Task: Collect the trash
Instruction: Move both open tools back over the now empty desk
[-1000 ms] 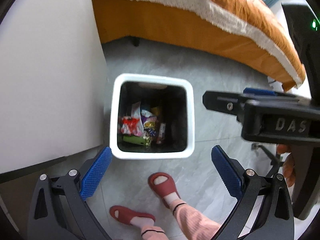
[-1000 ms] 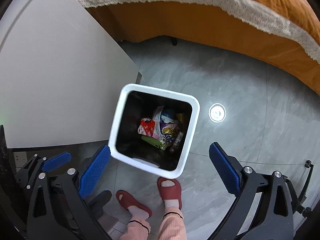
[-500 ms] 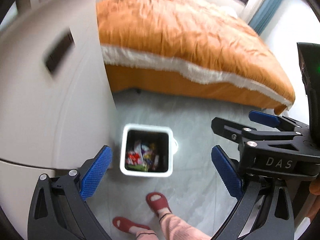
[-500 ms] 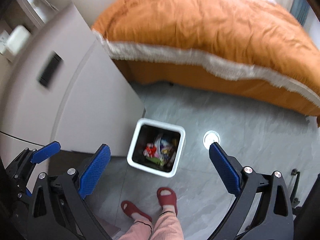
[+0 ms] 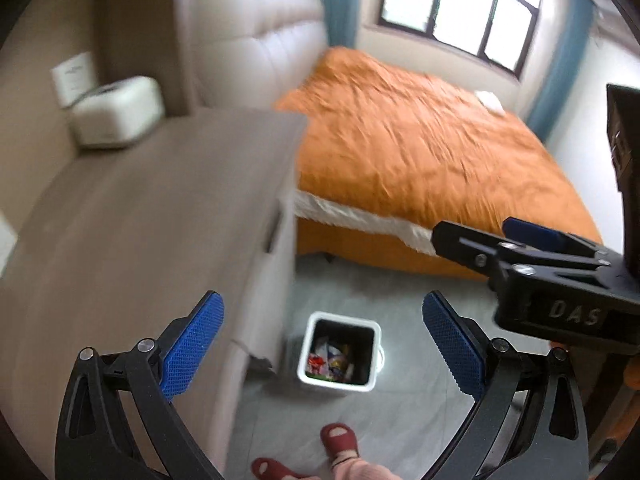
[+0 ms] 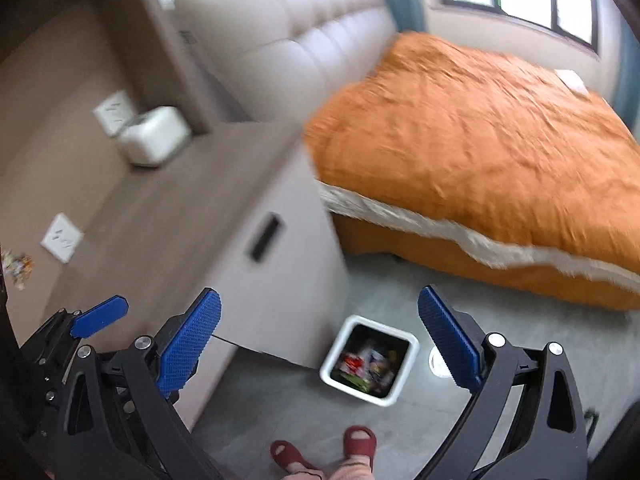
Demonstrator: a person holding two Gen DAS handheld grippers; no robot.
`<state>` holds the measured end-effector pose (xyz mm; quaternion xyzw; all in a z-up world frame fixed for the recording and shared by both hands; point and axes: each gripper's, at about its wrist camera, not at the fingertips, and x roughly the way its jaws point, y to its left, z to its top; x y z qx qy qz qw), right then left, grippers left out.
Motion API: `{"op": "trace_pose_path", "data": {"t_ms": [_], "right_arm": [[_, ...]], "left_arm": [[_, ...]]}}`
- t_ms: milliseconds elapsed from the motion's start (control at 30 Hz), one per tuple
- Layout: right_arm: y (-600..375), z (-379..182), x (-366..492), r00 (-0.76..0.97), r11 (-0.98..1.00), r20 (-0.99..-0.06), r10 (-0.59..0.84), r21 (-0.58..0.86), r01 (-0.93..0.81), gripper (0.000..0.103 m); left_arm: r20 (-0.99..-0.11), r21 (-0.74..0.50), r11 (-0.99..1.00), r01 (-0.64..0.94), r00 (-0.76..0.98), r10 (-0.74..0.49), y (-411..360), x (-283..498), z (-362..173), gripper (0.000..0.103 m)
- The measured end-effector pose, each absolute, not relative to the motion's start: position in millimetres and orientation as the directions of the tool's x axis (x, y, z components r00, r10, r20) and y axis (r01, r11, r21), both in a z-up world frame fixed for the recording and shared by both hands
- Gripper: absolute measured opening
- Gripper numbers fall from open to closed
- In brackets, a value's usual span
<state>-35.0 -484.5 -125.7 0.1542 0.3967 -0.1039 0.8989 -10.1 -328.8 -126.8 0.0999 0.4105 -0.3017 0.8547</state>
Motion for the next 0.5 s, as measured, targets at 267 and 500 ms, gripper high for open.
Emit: {"op": "trace_pose_path", "data": {"t_ms": [267, 500], "right_arm": [[-391.9, -62.8, 16.0, 0.737, 0.994, -0.675, 0.023, 0.094, 0.055, 0.098], [-319.3, -30.4, 34.5, 0.816, 0.996, -0.576, 0.059, 0.084, -0.013, 0.098]], "left_arm": [[-0.678, -0.092, 0.927, 0.363, 0.659, -0.325, -210.3, 5.1, -71.3, 0.098], [-0.604, -0.014, 0.994, 0.11, 0.791, -0.096, -107.5, 2.2, -35.3, 0.098]]}}
